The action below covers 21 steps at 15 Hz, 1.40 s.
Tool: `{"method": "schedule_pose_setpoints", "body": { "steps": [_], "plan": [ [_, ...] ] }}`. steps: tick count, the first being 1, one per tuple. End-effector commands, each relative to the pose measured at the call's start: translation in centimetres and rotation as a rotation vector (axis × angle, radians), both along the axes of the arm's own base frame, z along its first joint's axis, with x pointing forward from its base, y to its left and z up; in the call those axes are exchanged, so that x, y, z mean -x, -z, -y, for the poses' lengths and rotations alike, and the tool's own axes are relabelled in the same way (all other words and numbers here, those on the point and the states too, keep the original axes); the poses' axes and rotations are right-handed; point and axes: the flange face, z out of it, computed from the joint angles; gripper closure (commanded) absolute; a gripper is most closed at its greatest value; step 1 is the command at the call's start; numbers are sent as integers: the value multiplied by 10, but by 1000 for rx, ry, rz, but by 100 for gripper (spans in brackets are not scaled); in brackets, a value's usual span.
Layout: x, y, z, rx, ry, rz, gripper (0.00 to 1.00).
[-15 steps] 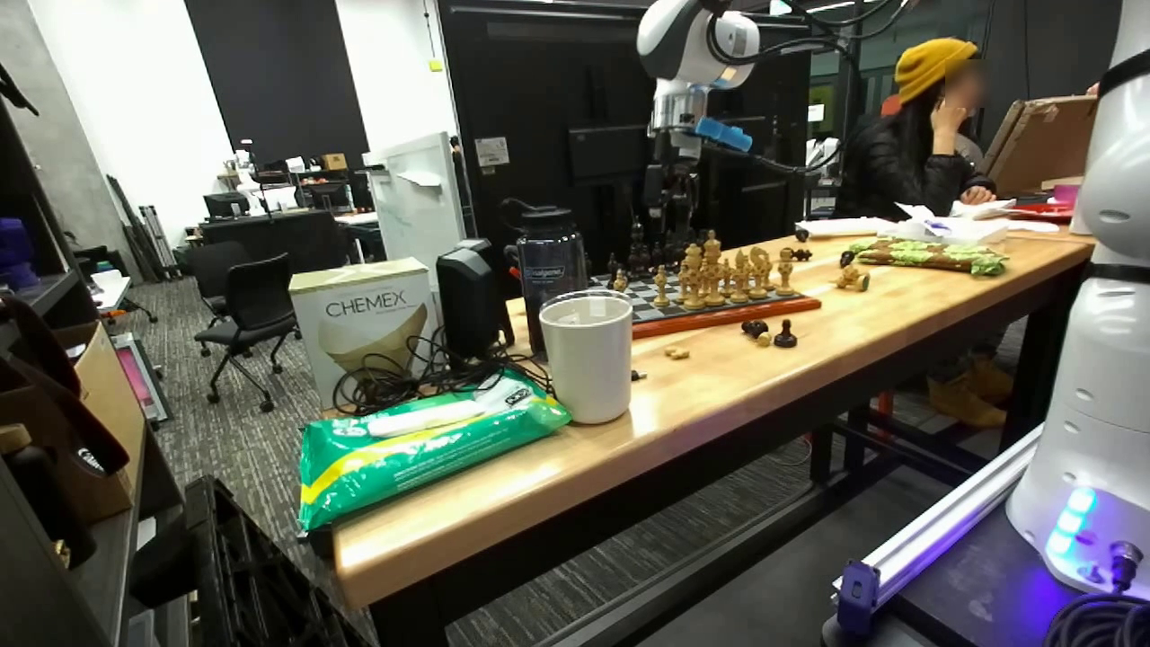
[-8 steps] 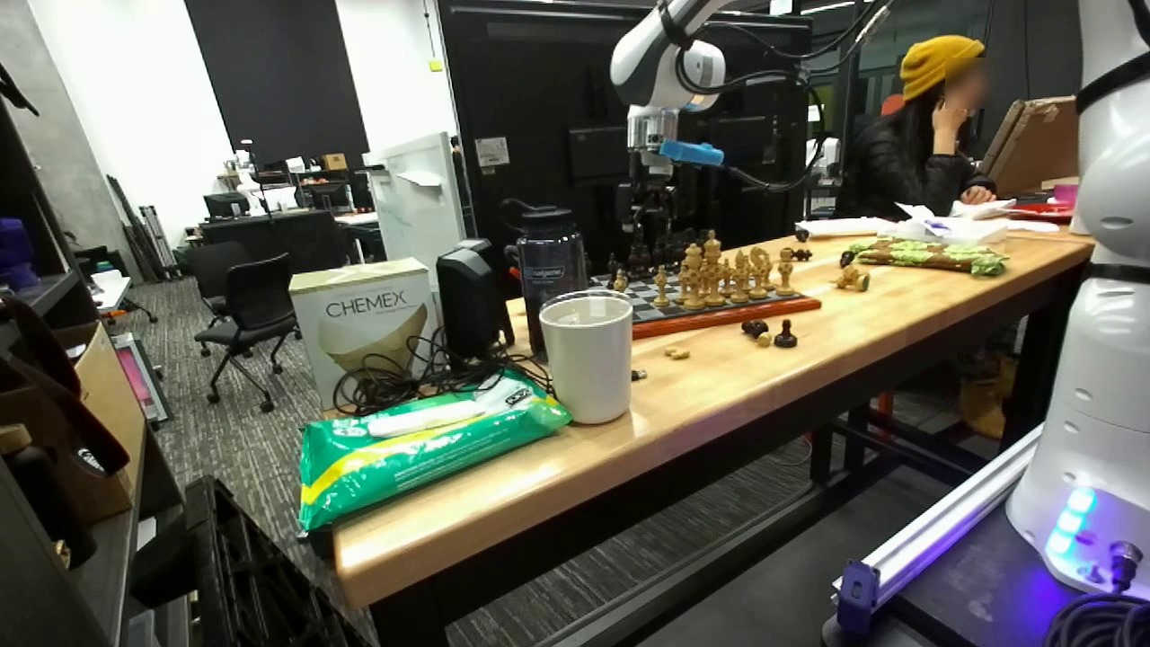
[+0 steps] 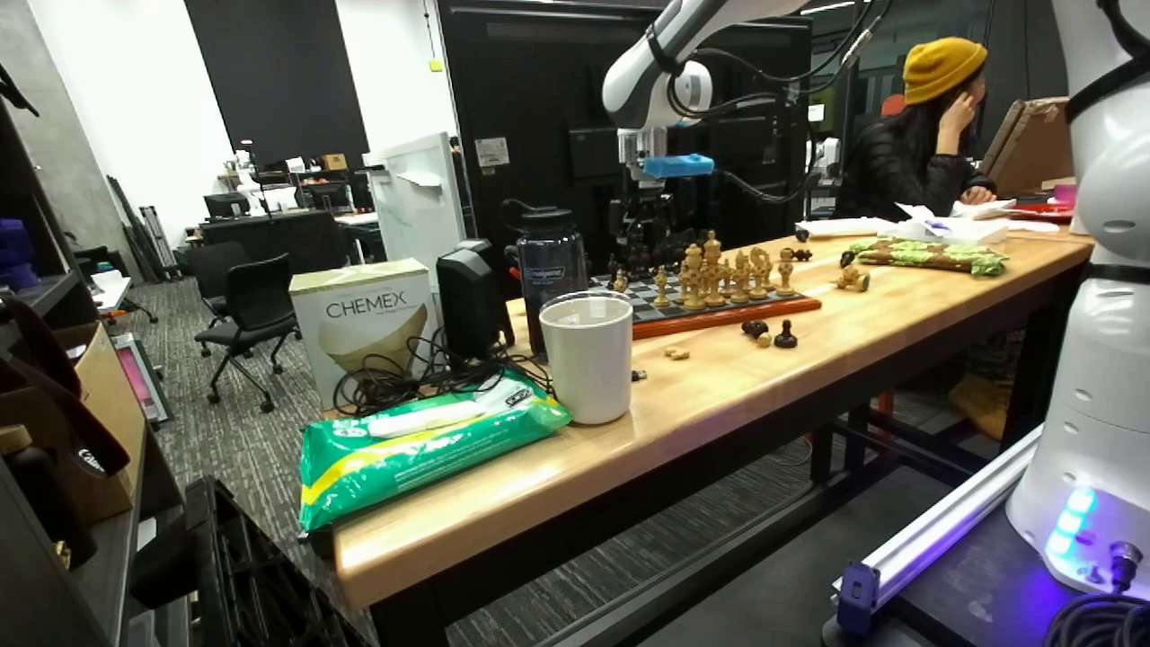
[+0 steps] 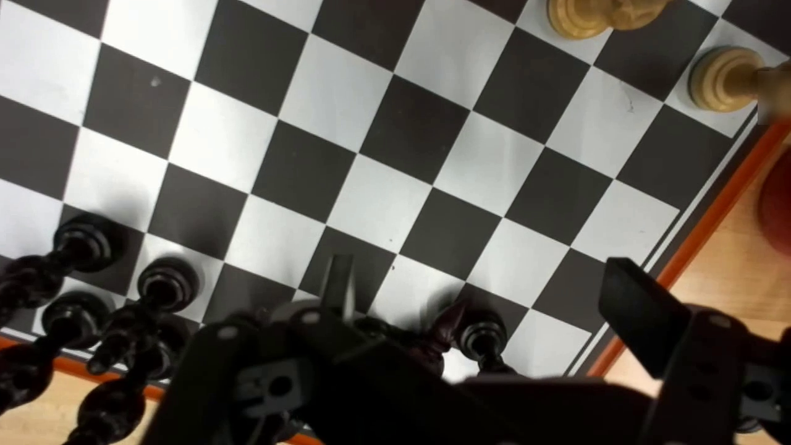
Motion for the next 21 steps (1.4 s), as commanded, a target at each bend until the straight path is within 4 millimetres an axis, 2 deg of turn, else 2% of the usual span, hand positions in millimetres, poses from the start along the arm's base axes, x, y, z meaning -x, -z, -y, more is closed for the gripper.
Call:
{"method": "schedule_pose_setpoints", "body": {
  "steps": [1, 4, 13, 21],
  "plan": [
    [0, -1, -1, 0, -2, -1, 0],
    [-2, 1, 0, -2, 15, 7, 0],
    [-16, 32, 2, -11, 142, 40, 0],
    [-22, 41, -3, 21, 252, 53, 0]
  ]
}}
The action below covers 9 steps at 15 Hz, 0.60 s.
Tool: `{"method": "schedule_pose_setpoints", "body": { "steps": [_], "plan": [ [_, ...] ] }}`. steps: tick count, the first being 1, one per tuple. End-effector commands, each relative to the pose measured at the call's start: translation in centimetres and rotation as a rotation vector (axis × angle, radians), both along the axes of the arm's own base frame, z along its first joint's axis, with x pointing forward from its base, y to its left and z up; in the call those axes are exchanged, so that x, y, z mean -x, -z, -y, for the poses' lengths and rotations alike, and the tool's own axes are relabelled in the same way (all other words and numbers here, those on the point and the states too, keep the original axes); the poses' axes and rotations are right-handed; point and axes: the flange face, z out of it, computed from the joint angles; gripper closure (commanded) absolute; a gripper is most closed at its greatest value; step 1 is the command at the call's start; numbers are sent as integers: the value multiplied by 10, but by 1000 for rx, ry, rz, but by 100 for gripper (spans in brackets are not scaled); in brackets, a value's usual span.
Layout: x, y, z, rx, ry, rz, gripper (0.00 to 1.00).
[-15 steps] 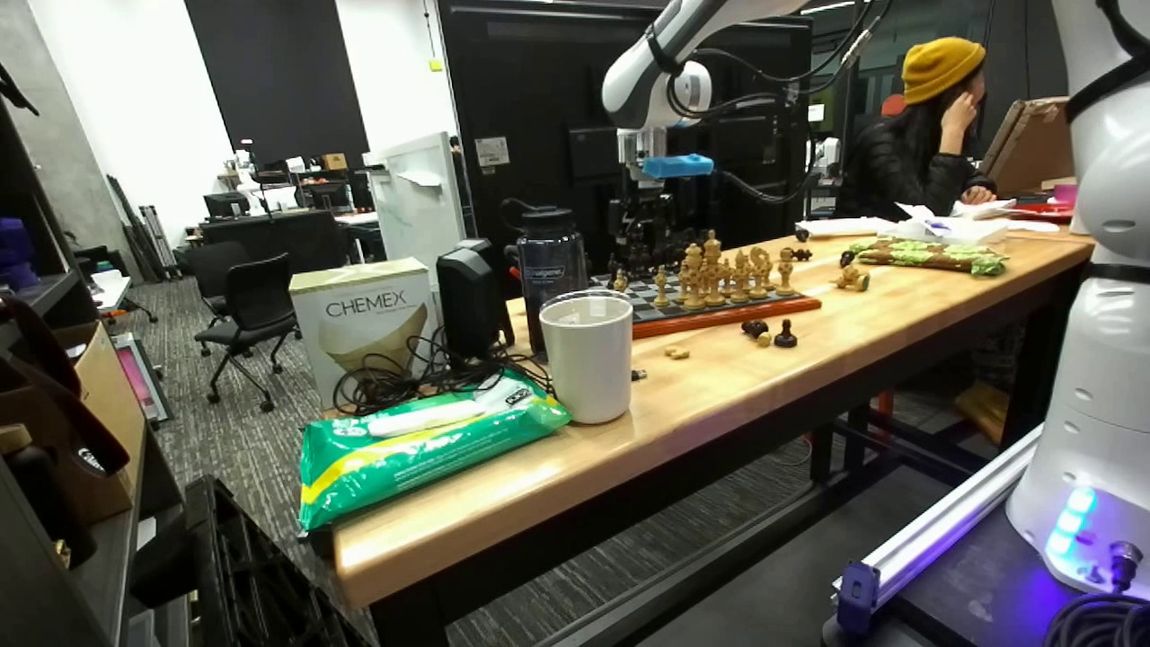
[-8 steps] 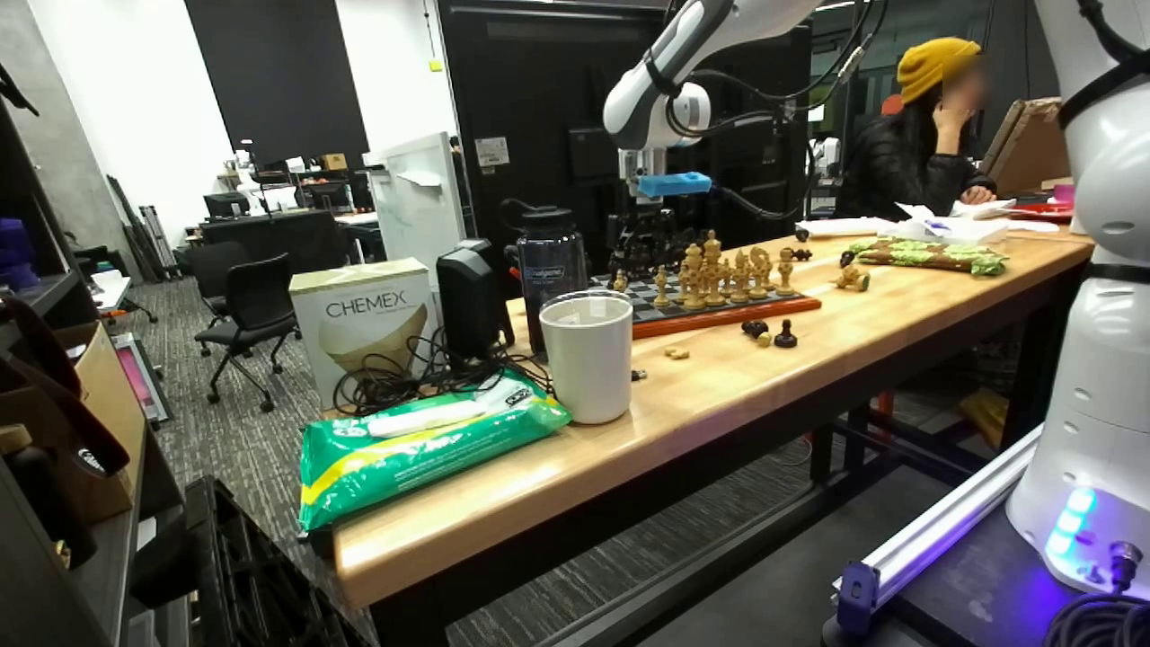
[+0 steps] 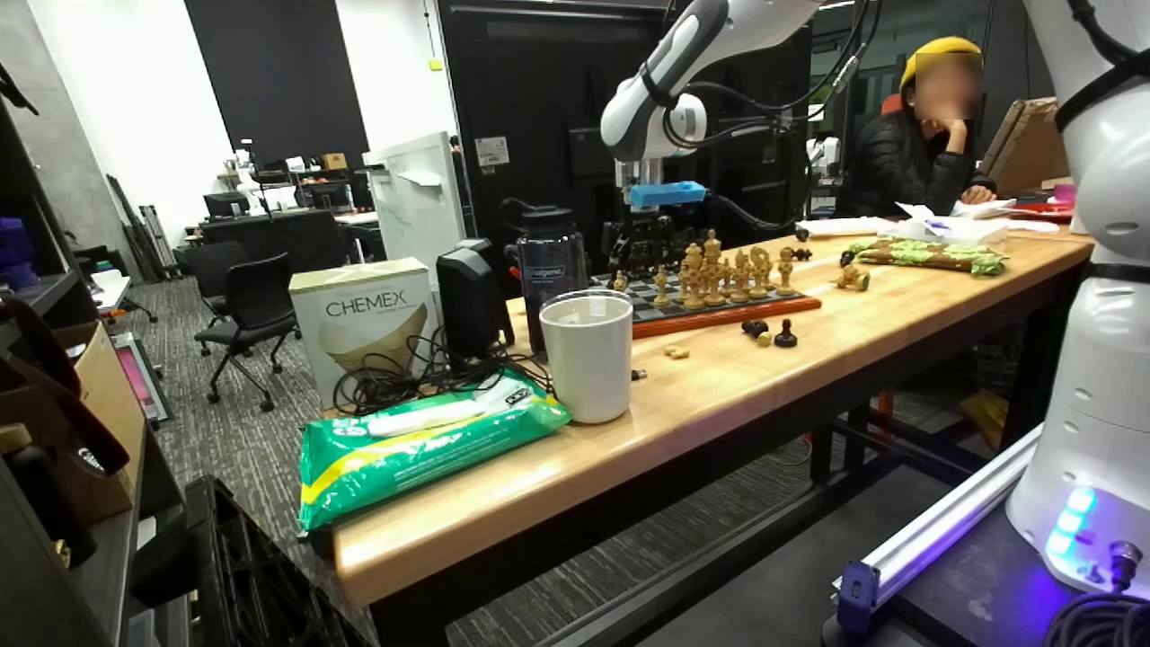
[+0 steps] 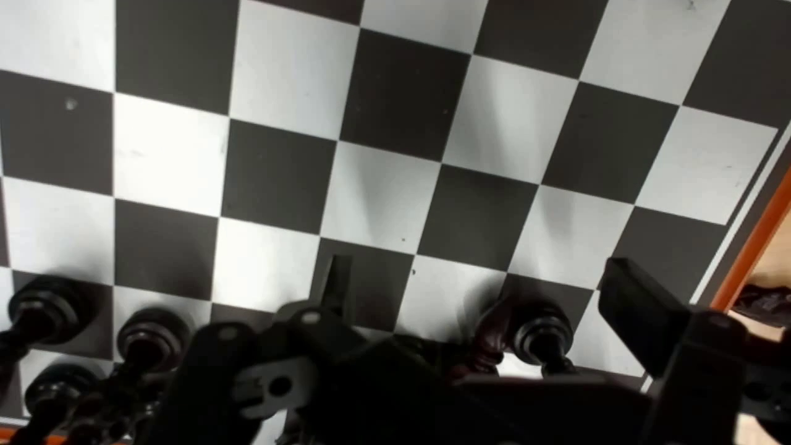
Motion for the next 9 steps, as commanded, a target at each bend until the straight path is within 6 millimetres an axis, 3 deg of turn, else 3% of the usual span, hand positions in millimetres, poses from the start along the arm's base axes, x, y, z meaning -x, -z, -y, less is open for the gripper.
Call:
{"method": "schedule_pose_setpoints", "body": {
  "steps": [1, 9],
  "plan": [
    [-5, -1, -3, 32, 58, 14, 0],
    [-9, 7, 0, 55, 111, 8, 0]
  ]
}}
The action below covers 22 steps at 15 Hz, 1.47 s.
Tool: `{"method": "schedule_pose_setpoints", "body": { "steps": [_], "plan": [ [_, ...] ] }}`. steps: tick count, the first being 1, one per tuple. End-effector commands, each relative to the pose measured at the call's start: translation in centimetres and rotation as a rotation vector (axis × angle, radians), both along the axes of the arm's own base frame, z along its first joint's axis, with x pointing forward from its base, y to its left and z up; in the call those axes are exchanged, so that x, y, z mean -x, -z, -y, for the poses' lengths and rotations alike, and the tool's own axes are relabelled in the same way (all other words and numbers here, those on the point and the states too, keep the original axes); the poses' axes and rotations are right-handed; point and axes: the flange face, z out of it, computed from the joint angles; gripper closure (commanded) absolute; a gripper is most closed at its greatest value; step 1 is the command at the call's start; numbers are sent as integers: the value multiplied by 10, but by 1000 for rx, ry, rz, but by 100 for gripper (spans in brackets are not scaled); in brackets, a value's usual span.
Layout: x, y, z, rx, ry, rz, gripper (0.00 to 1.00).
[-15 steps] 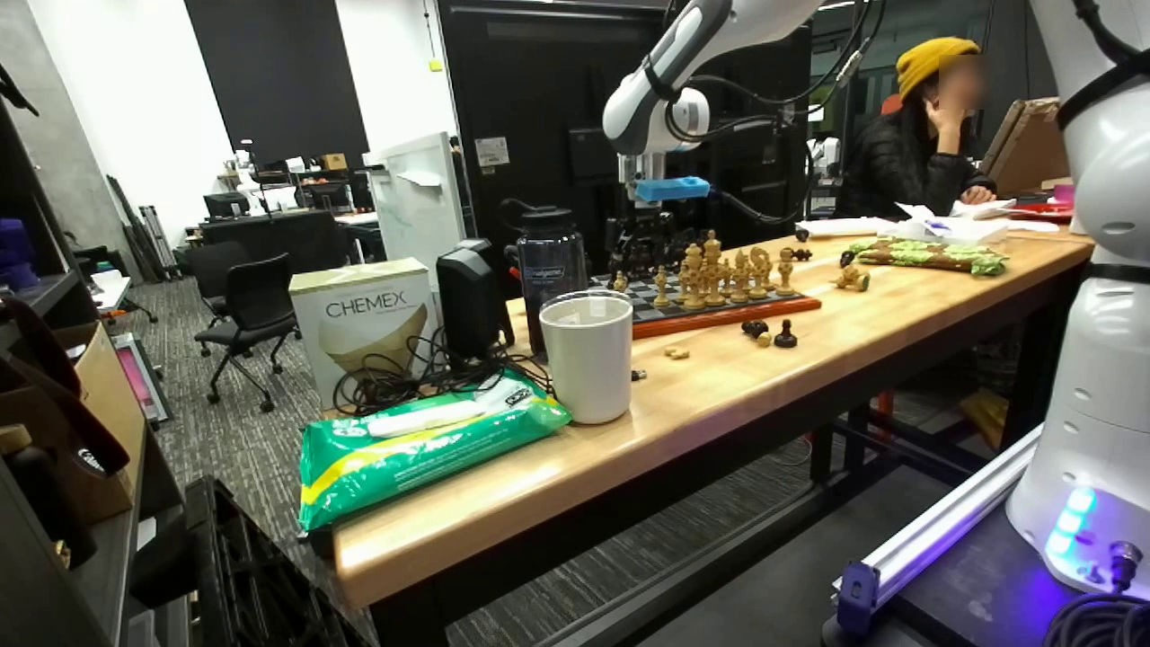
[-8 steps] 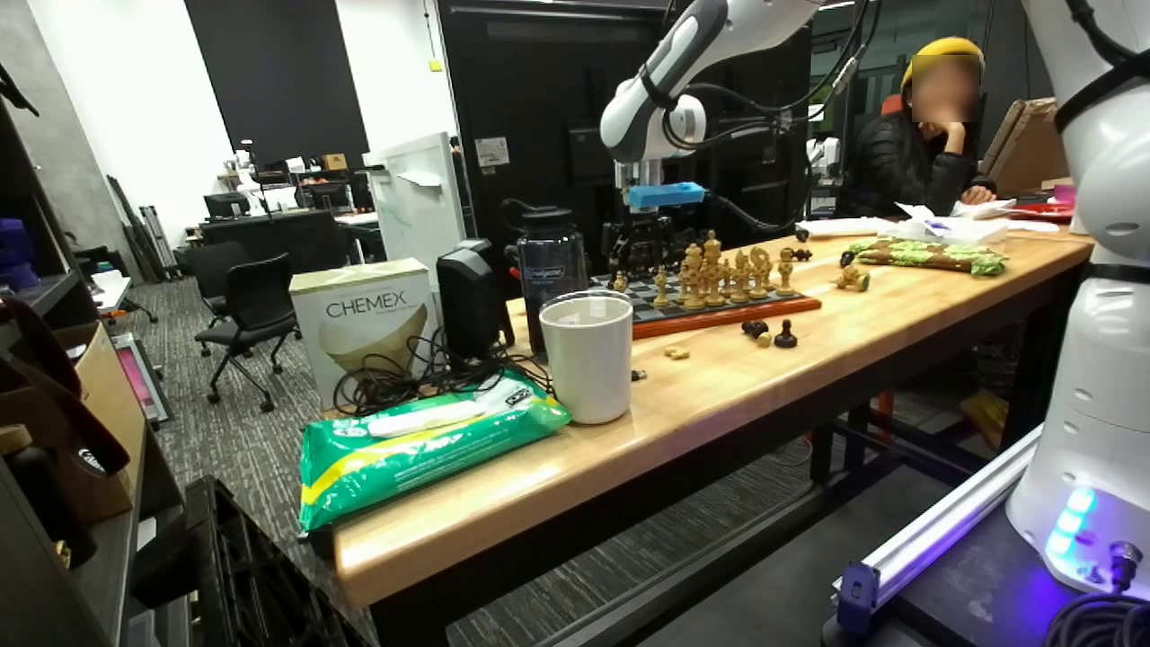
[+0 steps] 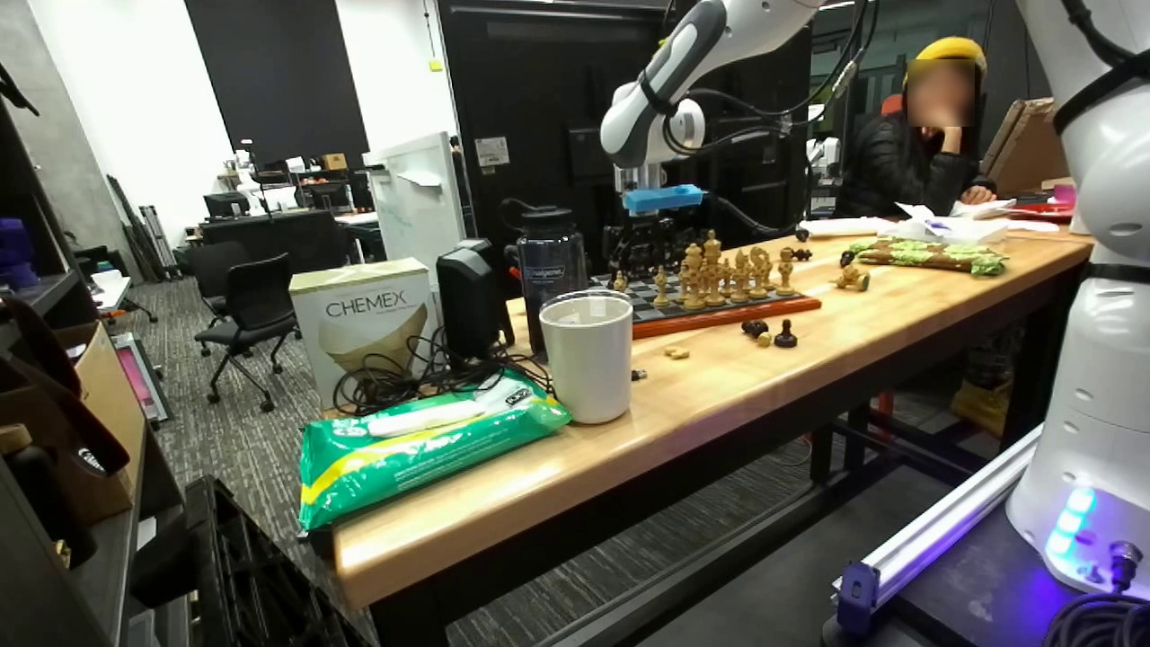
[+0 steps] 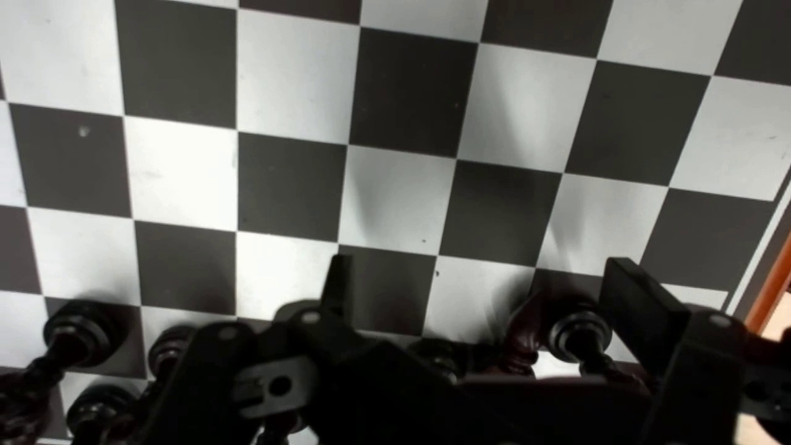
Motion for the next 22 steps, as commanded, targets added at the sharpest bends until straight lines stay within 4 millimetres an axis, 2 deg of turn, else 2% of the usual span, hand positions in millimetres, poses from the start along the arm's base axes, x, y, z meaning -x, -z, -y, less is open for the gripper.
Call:
{"method": "schedule_pose_setpoints", "body": {
  "steps": [1, 11, 19, 20, 21, 22],
  "plan": [
    [-7, 2, -1, 23, 20, 7, 0],
    [-21, 18, 6, 24, 20, 9, 0],
    [-30, 19, 8, 25, 24, 21, 0],
    [-31, 19, 8, 25, 23, 21, 10],
    [-31, 19, 7, 24, 22, 21, 27],
    [-32, 19, 7, 22, 20, 24, 32]
  ]
}}
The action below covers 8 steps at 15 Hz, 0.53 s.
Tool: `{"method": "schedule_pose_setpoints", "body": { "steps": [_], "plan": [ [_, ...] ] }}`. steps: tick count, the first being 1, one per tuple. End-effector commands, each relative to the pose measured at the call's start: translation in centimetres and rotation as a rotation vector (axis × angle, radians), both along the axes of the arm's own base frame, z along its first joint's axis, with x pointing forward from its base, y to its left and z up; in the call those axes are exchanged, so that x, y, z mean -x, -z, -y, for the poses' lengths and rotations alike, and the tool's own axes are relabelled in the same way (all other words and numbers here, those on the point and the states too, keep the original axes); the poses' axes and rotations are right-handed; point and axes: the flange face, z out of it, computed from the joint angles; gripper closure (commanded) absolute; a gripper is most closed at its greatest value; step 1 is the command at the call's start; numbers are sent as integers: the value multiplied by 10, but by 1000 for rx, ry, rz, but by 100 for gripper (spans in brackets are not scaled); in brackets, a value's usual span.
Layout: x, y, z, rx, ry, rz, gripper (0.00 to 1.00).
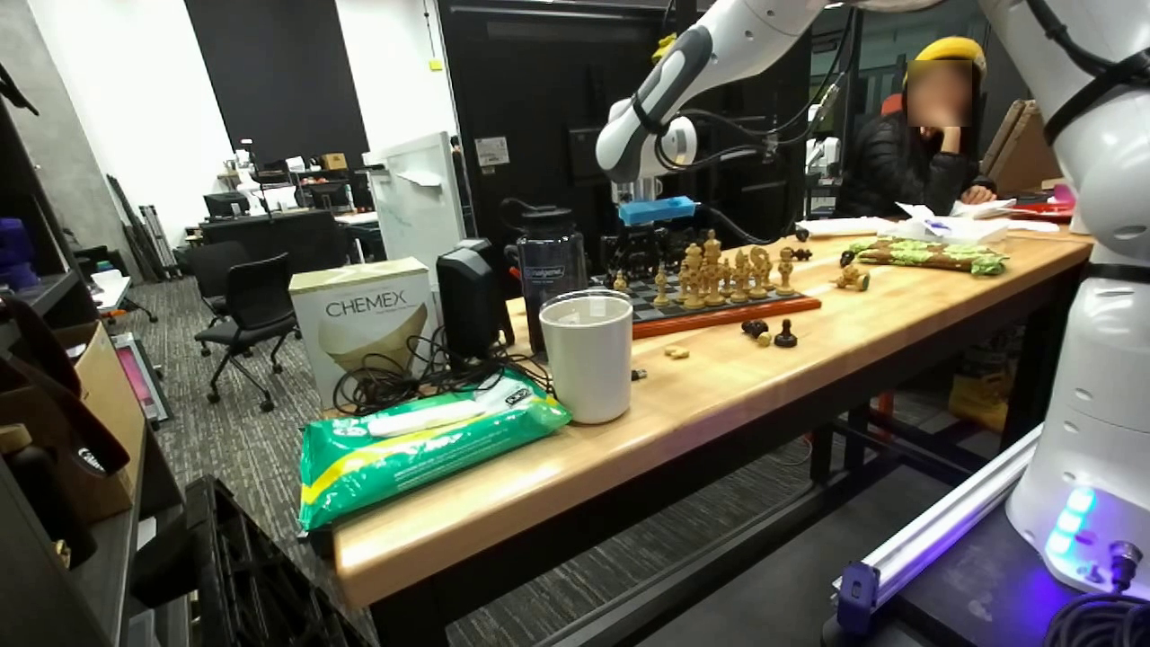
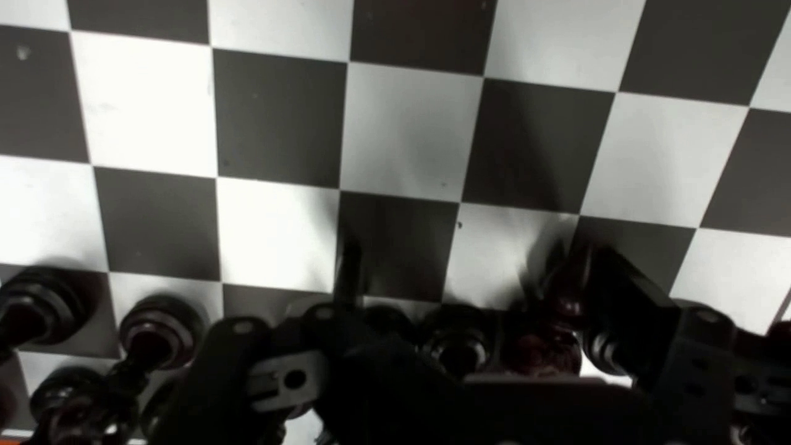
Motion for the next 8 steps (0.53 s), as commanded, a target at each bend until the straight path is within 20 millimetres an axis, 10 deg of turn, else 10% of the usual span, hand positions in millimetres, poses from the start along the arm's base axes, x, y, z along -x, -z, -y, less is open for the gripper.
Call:
{"method": "schedule_pose_setpoints", "body": {
  "steps": [1, 8],
  "plan": [
    [-5, -2, -2, 10, -4, 11, 38],
    [-9, -3, -1, -15, -7, 19, 93]
  ]
}}
